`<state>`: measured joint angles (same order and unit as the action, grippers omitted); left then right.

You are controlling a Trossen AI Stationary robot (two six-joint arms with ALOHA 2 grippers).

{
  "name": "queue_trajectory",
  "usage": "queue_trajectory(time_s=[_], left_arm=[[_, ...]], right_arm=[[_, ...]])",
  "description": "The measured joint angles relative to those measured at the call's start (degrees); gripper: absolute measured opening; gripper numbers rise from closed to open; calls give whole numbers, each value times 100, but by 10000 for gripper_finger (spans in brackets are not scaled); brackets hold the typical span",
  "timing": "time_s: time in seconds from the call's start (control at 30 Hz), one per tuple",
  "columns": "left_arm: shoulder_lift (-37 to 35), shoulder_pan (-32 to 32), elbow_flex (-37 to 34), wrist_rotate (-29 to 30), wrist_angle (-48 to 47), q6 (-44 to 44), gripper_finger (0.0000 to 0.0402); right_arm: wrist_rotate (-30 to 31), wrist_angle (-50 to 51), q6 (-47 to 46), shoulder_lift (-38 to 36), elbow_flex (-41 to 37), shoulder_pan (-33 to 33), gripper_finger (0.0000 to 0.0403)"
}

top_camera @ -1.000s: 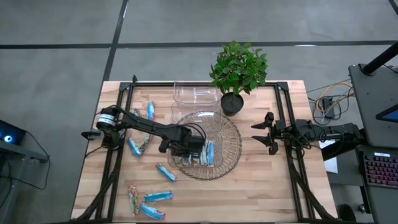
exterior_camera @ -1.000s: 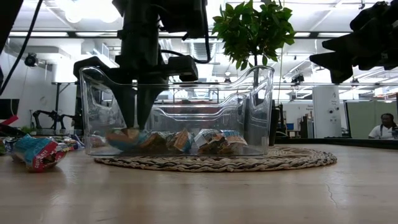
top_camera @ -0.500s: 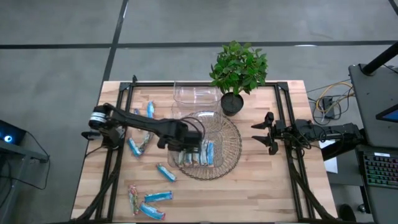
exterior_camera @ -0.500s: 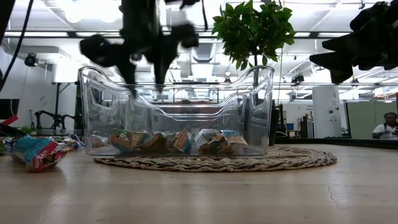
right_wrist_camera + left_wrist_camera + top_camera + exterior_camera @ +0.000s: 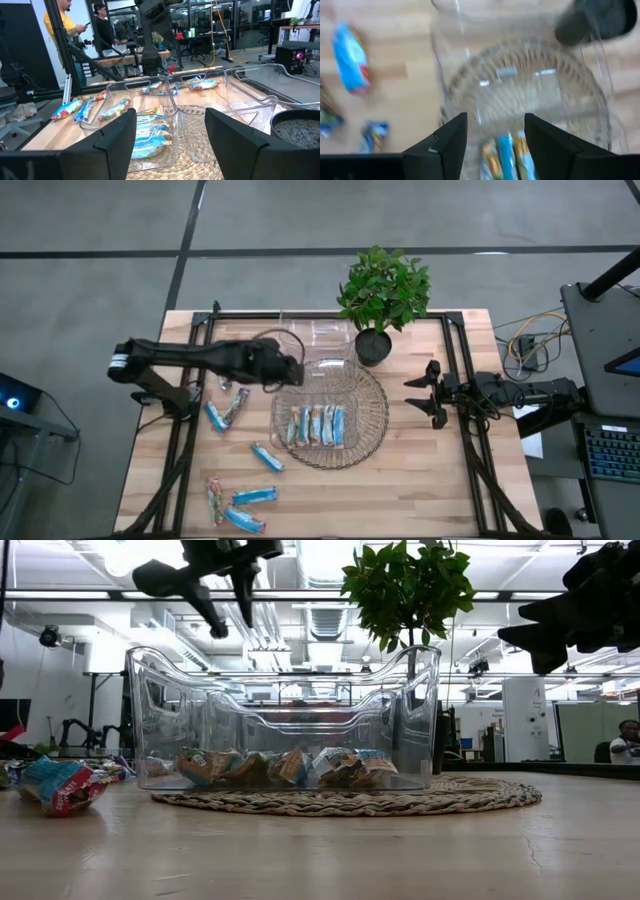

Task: Pick and place Granola Bars by type
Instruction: Put the red granola bar into the top transparent bin

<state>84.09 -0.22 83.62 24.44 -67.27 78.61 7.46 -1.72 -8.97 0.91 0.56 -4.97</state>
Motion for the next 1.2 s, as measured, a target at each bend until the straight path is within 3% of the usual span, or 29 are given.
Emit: queue_trajectory(time_s=[0.23, 0.5, 0.83, 1.2], left_arm=[[-370, 973, -226, 746, -34, -884, 178], [-393, 2329, -1210, 863, 48, -1283, 178], [-377, 3369, -2834, -169, 1295, -1509, 178], [-377, 3824, -3527, -605, 1997, -1960, 178]], right_arm=[[0, 0, 0, -1, 0, -1, 224], [2, 0, 0, -3, 1, 2, 224], [2, 0, 0, -3, 0, 1, 224], [2, 0, 0, -3, 1, 1, 224]])
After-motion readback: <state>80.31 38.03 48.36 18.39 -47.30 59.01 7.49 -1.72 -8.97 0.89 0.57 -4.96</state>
